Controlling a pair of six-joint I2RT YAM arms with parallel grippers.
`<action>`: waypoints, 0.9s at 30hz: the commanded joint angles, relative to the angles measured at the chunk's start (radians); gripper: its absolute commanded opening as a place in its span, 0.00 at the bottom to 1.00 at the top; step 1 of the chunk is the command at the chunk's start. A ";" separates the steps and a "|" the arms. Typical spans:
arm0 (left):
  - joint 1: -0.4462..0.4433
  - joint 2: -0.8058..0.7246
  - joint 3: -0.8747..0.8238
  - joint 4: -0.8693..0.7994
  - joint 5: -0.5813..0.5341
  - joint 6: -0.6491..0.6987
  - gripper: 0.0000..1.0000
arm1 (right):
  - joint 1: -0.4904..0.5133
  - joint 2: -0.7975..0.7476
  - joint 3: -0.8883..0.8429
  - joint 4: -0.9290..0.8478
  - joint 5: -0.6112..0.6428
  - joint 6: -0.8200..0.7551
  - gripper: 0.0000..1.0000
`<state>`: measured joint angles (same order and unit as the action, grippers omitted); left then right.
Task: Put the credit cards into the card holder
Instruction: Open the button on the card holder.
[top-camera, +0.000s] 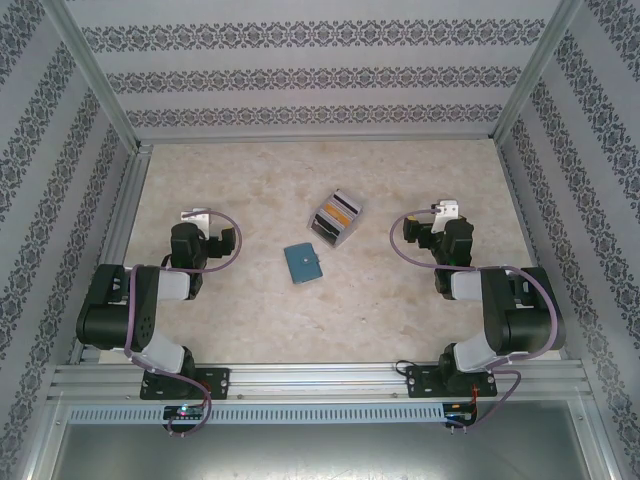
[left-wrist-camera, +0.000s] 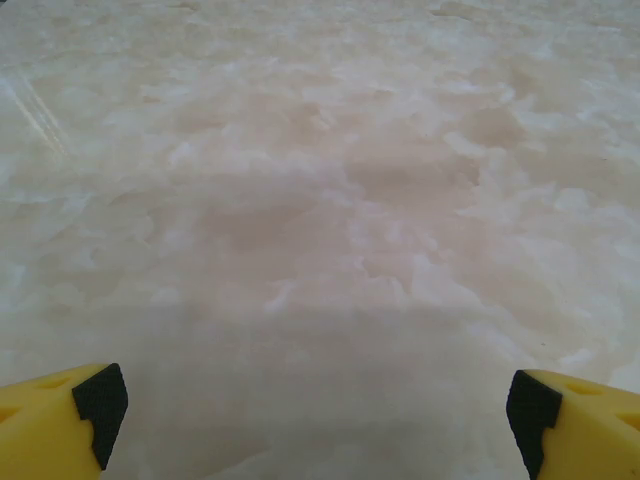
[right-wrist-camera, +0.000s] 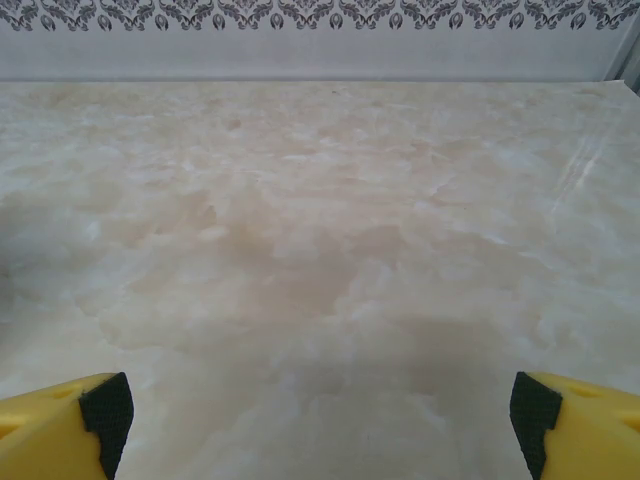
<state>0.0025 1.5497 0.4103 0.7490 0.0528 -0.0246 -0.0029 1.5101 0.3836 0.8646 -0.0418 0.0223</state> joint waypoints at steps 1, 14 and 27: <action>0.014 0.006 0.020 0.047 0.019 0.024 0.99 | -0.002 -0.004 0.008 0.014 0.008 0.006 0.98; 0.014 0.006 0.018 0.047 0.019 0.024 1.00 | -0.001 -0.003 0.006 0.014 0.010 0.004 0.98; 0.014 0.006 0.018 0.047 0.019 0.025 1.00 | 0.004 -0.005 0.006 0.016 0.020 0.001 0.98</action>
<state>0.0021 1.5497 0.4103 0.7490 0.0528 -0.0246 -0.0025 1.5101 0.3836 0.8646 -0.0410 0.0223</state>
